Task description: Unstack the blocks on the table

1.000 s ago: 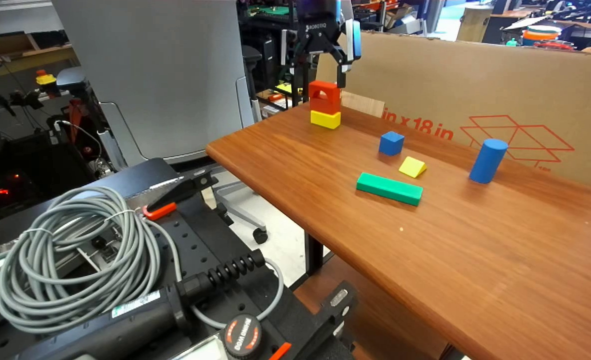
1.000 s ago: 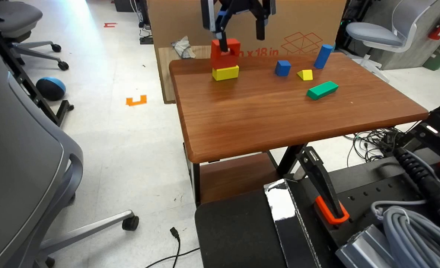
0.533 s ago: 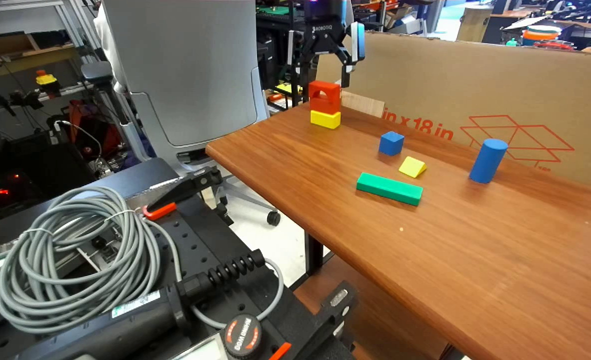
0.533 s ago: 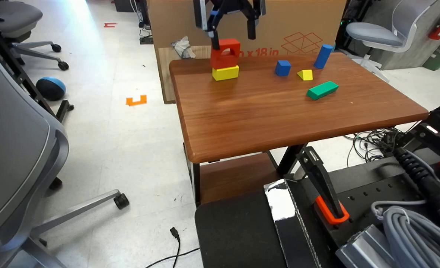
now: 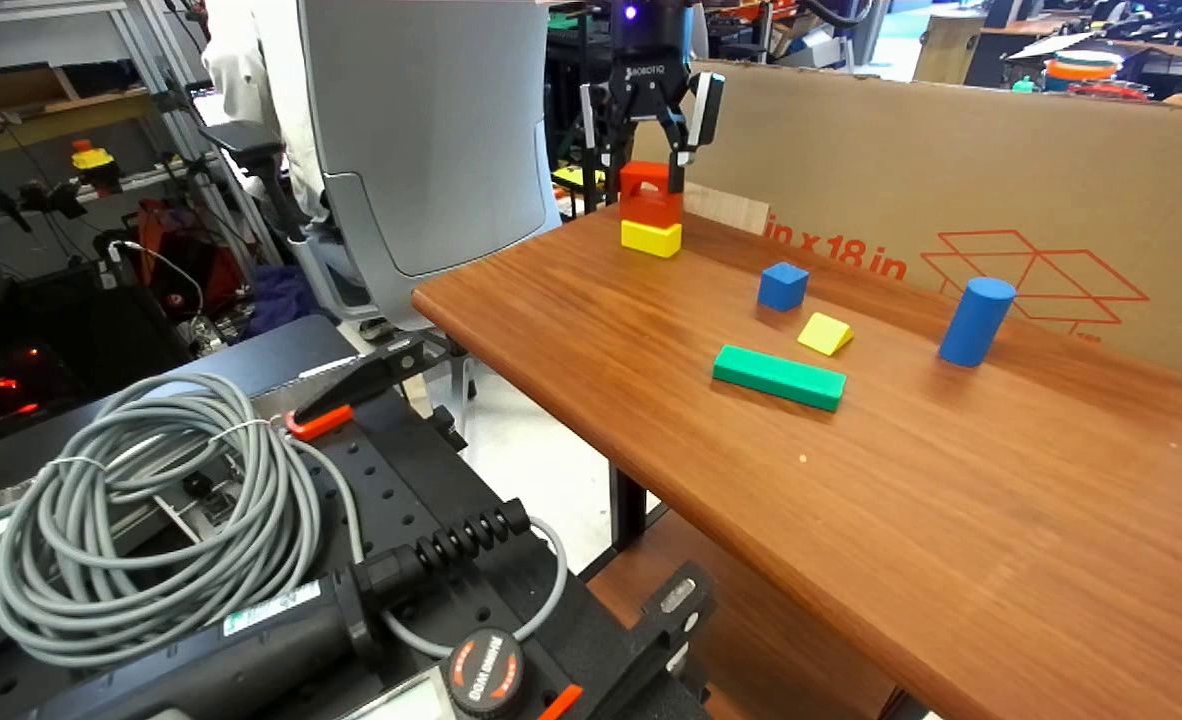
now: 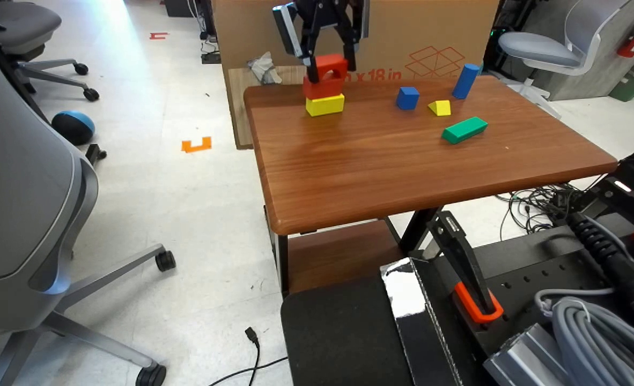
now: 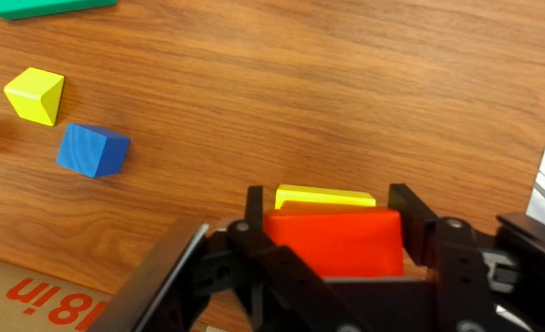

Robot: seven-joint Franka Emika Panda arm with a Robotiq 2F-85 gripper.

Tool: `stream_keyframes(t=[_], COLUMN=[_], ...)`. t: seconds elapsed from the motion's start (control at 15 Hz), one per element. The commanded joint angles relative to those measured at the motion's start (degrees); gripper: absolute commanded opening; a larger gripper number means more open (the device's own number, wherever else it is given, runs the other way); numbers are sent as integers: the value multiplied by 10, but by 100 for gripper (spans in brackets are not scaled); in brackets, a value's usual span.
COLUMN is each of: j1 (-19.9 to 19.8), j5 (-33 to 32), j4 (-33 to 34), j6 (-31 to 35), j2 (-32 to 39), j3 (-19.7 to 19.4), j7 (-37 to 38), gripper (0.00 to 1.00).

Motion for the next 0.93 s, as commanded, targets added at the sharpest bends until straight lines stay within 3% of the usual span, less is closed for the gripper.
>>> stream_keyframes(t=[0.0, 0.2, 0.87], j1=[10, 12, 3], j5=[-6, -14, -32], j4=[47, 22, -156], j6=[-32, -19, 19], j2=[23, 4, -103], j3=[-7, -6, 1], j7=[-6, -13, -23], gripper=[43, 43, 43])
